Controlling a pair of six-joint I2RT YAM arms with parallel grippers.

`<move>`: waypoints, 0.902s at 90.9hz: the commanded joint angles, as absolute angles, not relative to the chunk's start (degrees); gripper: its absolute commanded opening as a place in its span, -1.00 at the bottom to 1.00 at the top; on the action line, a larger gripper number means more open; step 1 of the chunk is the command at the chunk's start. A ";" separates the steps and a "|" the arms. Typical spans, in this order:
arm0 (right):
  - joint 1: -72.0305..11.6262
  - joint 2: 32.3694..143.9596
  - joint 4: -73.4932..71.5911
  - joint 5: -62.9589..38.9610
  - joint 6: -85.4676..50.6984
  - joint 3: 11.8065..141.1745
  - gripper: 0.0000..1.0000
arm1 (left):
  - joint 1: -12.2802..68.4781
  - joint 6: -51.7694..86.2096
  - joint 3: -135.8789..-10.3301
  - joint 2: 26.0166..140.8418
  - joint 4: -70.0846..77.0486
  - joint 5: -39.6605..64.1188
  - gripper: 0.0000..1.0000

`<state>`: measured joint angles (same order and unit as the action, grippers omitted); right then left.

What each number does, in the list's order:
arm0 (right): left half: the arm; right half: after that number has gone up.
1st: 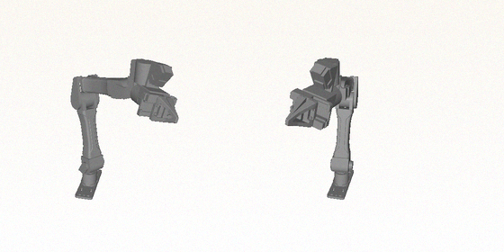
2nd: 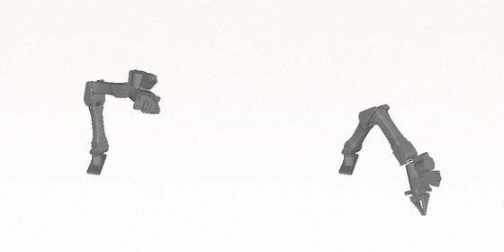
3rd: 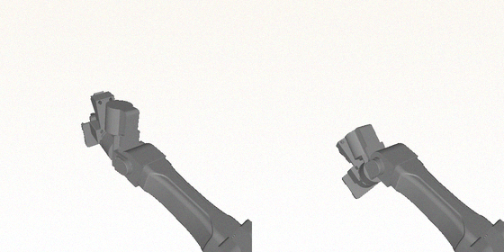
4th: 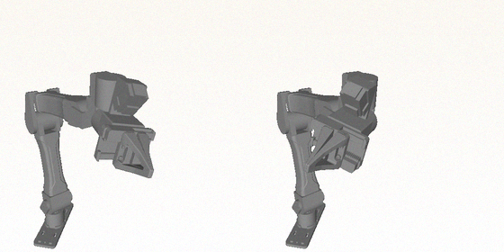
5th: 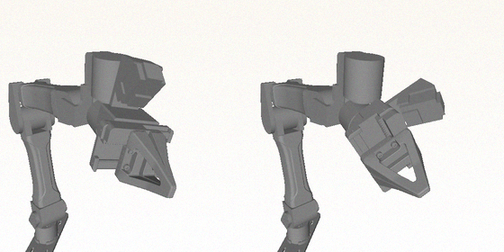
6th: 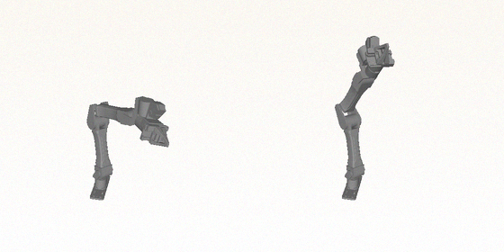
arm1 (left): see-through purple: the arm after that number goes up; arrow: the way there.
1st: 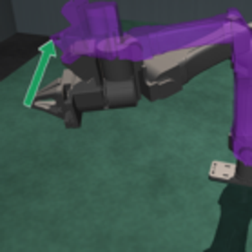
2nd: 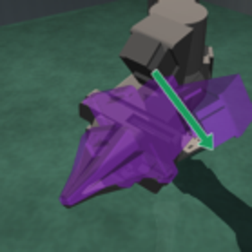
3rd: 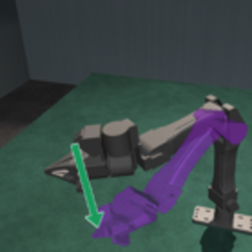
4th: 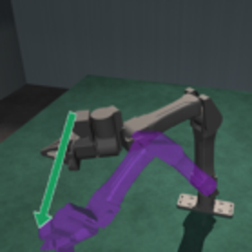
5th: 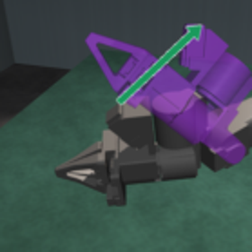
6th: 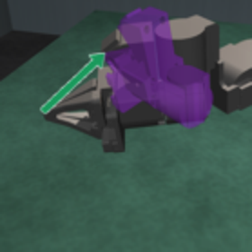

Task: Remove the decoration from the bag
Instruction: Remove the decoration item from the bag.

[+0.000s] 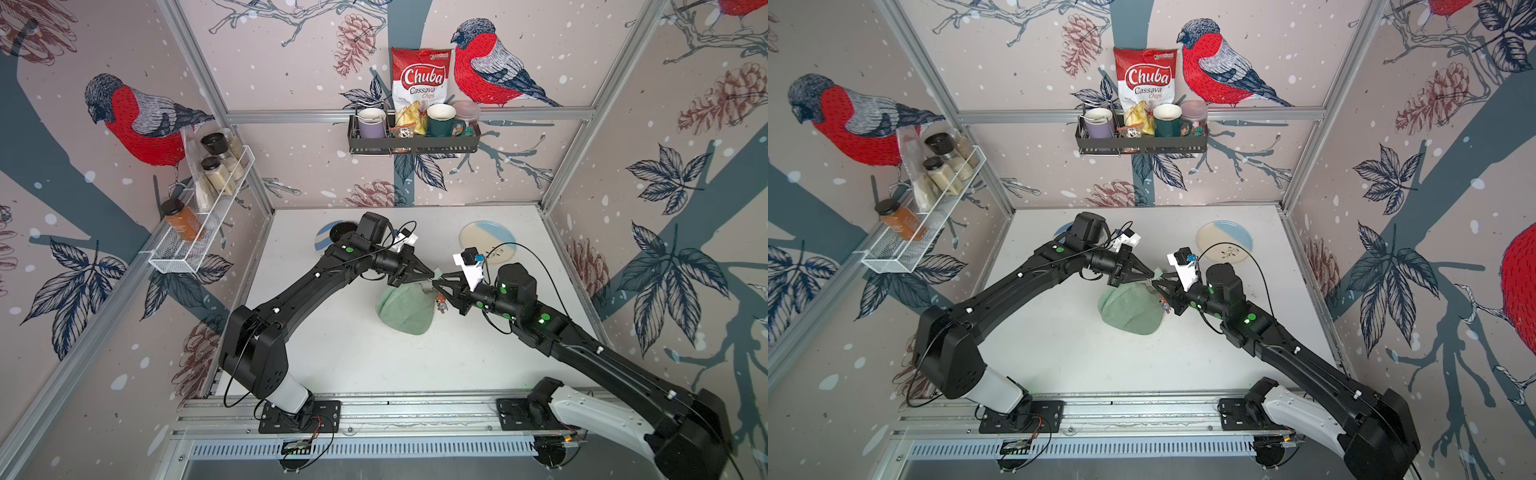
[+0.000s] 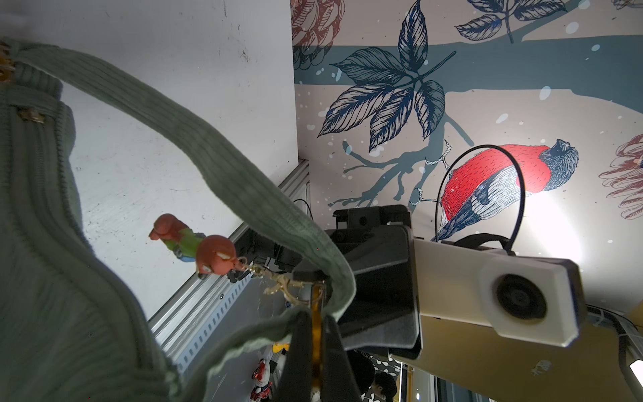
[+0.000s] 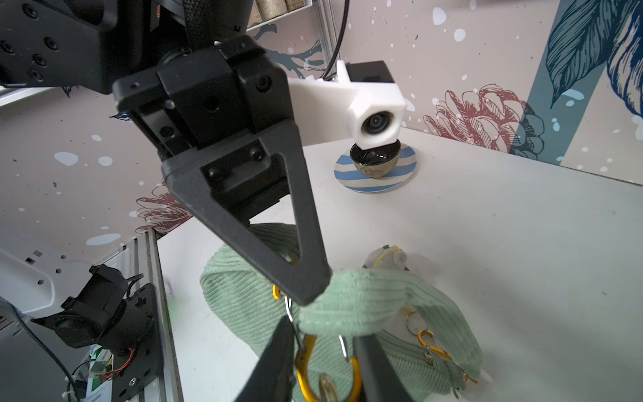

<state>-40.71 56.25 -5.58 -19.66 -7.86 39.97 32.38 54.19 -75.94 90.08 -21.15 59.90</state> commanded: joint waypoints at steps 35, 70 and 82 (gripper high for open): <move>-40.77 57.07 -9.91 -15.21 -12.88 40.62 -0.79 | 33.75 55.80 -74.32 89.48 -18.70 61.73 -1.00; -40.87 58.16 -9.08 -14.72 -14.74 40.83 -1.00 | 33.51 58.47 -73.41 88.78 -14.27 62.04 -0.72; -40.87 57.56 -8.87 -15.82 -14.34 40.55 -1.00 | 31.56 56.86 -74.38 88.61 -15.92 62.27 -0.32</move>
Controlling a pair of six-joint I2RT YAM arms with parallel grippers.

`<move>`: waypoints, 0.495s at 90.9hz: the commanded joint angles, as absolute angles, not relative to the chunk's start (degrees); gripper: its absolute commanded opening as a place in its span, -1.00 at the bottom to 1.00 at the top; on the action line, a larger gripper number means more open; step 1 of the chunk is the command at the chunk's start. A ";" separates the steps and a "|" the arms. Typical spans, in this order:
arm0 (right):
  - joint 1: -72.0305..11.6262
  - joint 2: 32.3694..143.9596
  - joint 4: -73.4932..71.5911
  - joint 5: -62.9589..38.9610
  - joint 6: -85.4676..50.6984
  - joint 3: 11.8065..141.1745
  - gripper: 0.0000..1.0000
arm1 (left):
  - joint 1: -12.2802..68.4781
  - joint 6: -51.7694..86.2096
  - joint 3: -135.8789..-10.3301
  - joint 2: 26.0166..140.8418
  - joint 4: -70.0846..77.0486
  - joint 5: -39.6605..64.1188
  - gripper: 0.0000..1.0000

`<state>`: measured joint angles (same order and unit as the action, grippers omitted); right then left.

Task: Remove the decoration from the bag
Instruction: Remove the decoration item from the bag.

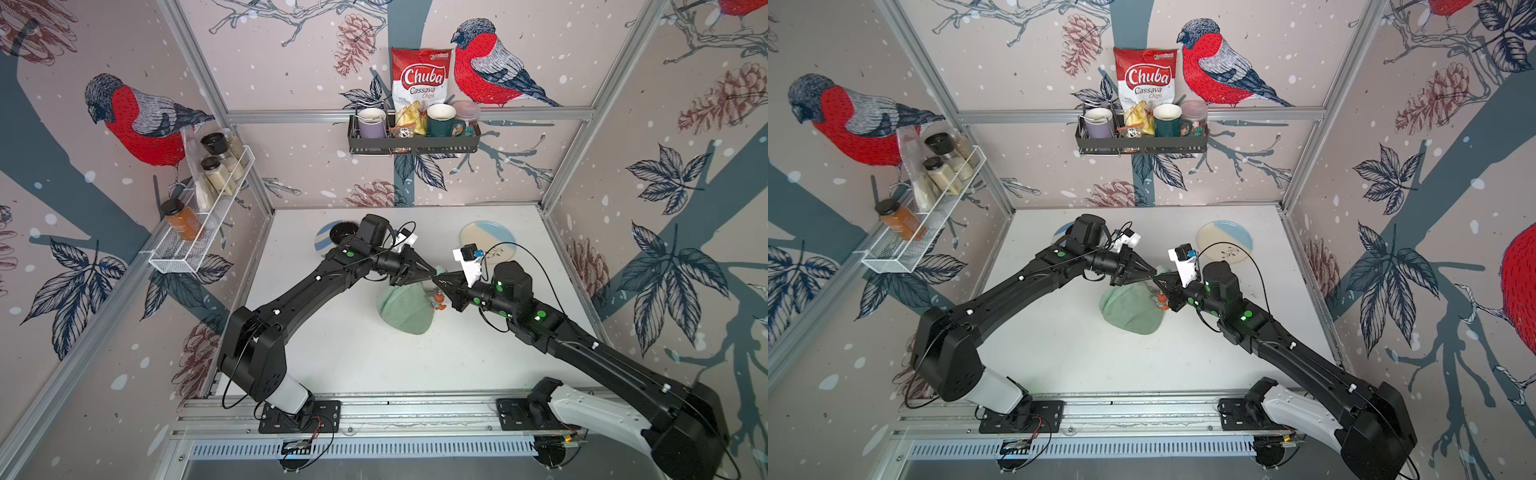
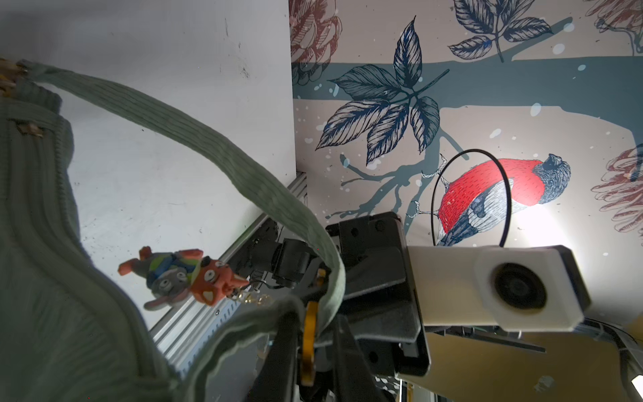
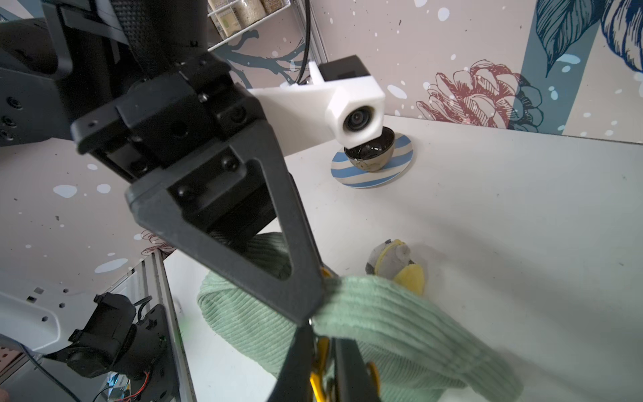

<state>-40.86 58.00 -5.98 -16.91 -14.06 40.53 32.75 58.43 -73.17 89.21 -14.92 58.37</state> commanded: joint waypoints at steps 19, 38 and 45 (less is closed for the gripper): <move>-41.04 57.55 -6.33 -18.32 -12.49 41.18 -1.00 | 29.54 44.83 -81.59 89.27 -28.45 57.84 0.02; -41.84 58.31 -4.18 -19.62 -11.31 42.41 -1.00 | 31.76 32.94 -90.61 95.13 -40.28 52.84 0.09; -42.53 58.76 -3.61 -19.84 -10.85 42.88 -1.00 | 32.69 30.69 -94.07 98.01 -43.30 52.22 0.08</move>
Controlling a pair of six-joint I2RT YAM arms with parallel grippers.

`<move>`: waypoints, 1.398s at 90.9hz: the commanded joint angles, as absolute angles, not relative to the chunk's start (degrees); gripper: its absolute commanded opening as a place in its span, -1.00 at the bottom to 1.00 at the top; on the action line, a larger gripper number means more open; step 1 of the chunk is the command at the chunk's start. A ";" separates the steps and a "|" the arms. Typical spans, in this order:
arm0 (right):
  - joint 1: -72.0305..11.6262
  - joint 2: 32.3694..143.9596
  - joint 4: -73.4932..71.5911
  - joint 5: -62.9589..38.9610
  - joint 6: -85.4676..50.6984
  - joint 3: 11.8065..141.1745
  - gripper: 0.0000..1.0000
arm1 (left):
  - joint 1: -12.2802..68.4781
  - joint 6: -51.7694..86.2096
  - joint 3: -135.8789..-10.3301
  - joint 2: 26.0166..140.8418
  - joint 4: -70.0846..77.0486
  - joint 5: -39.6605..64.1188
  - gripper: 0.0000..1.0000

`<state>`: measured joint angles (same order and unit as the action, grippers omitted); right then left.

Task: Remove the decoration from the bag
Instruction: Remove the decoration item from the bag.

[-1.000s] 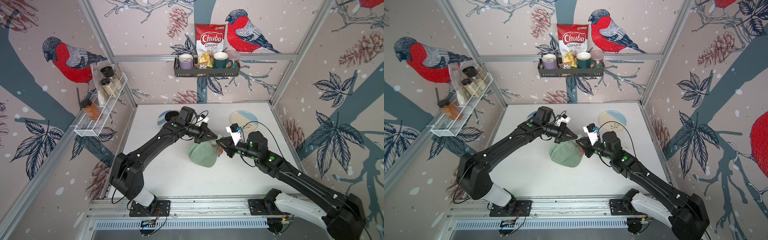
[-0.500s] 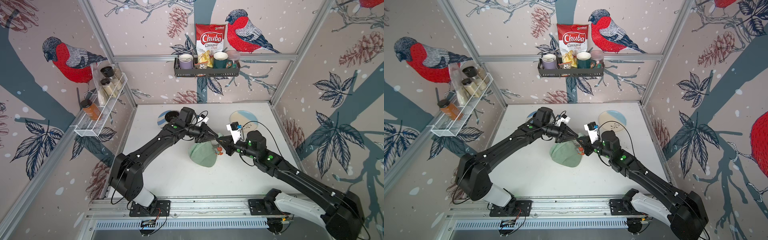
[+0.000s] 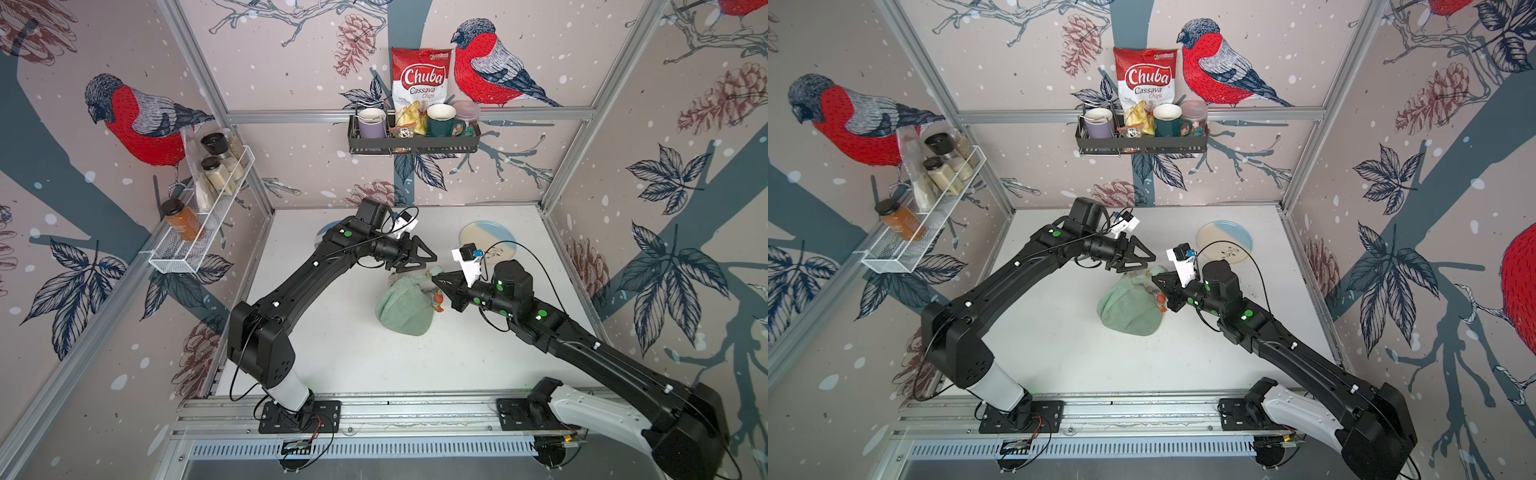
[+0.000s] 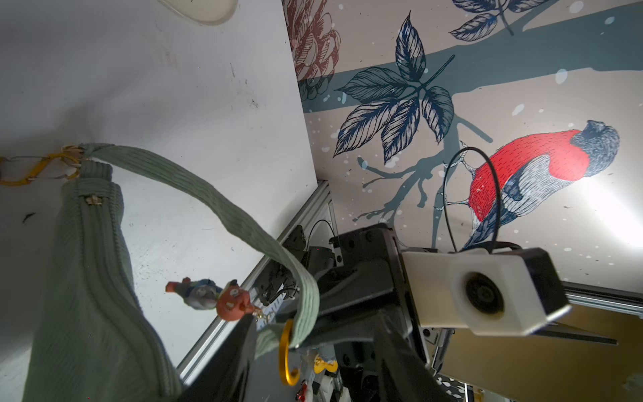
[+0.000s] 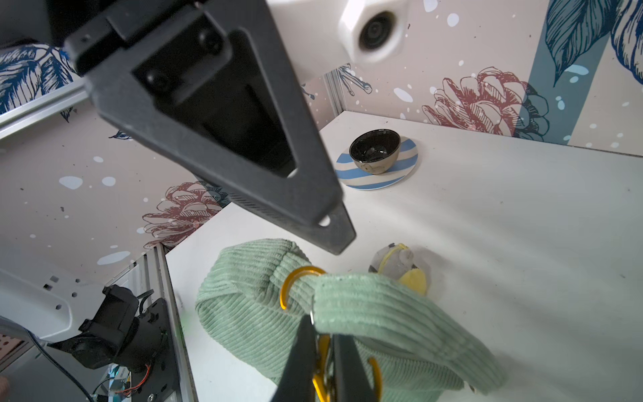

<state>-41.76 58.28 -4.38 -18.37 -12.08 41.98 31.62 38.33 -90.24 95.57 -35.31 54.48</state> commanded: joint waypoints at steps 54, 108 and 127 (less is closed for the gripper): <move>-42.29 59.23 -3.15 -18.43 -11.83 42.80 -1.00 | 33.83 35.97 -92.47 98.63 -37.41 55.68 -0.64; -41.22 60.27 -4.06 -17.96 -18.03 42.01 -1.00 | 30.77 47.52 -81.21 92.11 -20.30 55.17 -1.00; -41.74 63.84 -7.57 -17.28 -30.68 42.87 -1.00 | 30.85 52.48 -74.05 88.85 -9.87 51.68 -1.00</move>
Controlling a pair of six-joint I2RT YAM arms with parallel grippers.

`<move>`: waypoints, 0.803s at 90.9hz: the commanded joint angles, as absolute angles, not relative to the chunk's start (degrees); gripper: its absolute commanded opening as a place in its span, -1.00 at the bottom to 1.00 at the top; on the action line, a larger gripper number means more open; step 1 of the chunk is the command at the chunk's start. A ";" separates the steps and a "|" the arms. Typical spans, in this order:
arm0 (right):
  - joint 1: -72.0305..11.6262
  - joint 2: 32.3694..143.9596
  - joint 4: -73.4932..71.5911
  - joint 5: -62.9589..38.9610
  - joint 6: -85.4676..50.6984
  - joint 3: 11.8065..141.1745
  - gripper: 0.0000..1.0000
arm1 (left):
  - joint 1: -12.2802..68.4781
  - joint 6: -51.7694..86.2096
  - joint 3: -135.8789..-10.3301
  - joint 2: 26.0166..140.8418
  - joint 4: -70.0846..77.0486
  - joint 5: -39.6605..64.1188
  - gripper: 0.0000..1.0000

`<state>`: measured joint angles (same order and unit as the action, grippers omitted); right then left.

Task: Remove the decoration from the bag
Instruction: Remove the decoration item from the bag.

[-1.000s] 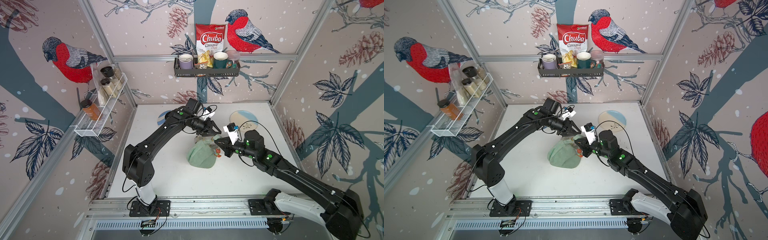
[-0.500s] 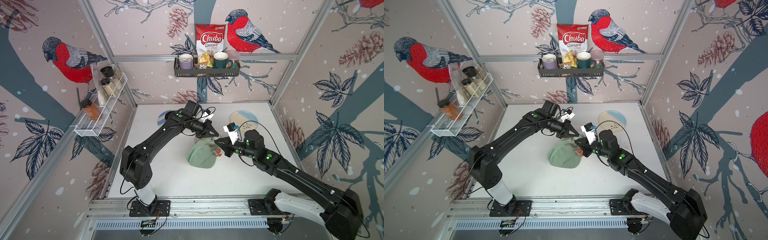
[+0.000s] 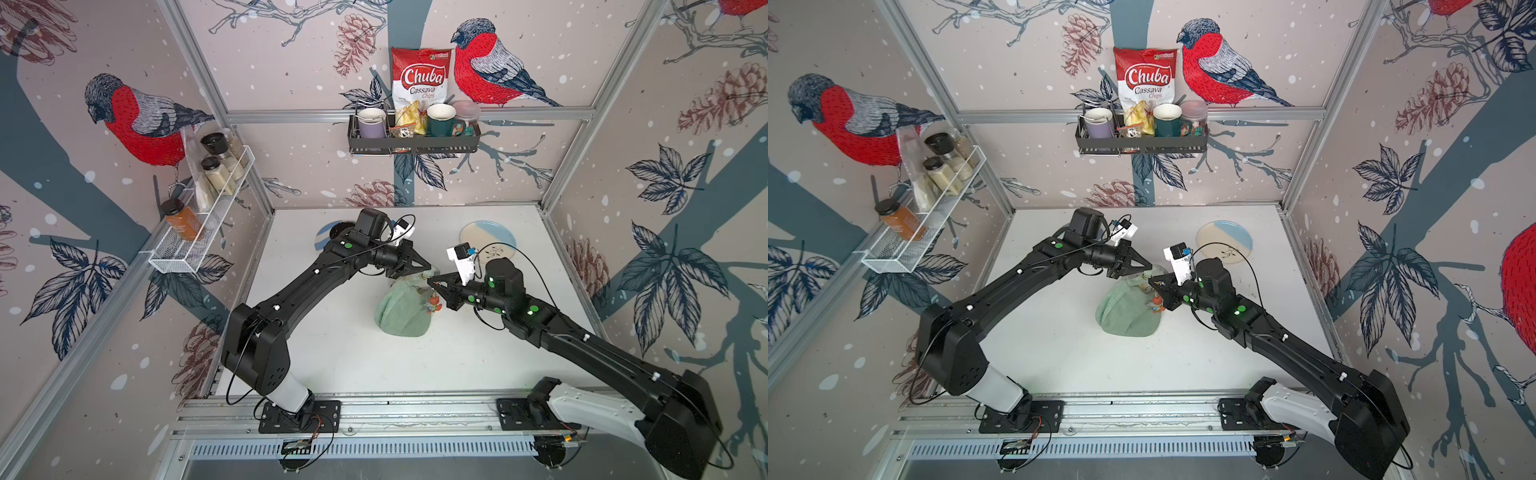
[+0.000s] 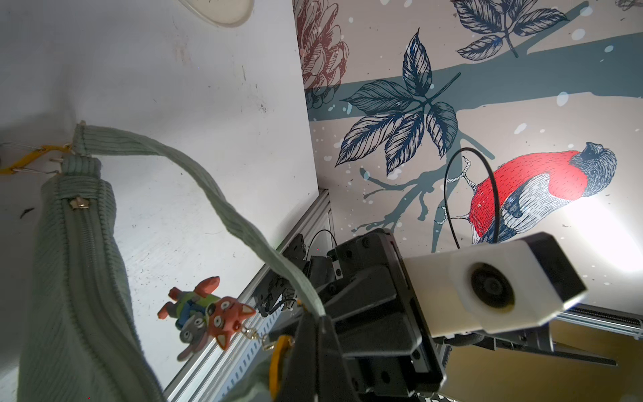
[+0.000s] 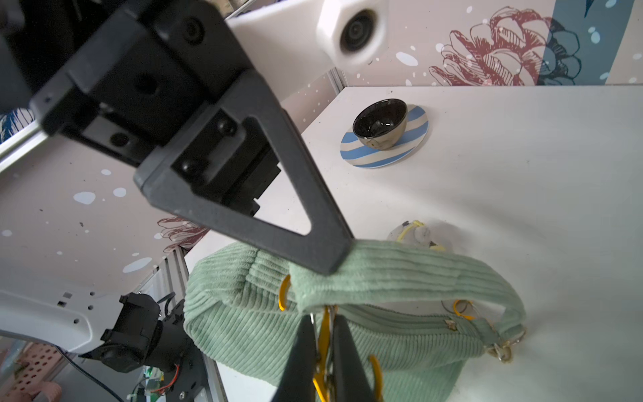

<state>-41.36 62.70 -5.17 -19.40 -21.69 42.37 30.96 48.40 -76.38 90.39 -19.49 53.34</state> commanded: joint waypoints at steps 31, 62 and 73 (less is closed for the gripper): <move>-41.79 68.60 -1.19 -10.60 -44.60 49.37 -1.00 | 31.63 54.56 -69.74 86.81 -4.45 49.29 -1.00; -45.08 71.53 11.85 6.97 -53.86 59.02 -1.00 | 32.80 58.19 -66.86 86.46 1.27 47.67 -1.00; -51.18 75.30 14.58 22.30 -54.78 61.94 -1.00 | 33.25 59.59 -67.42 87.13 2.65 47.34 -1.00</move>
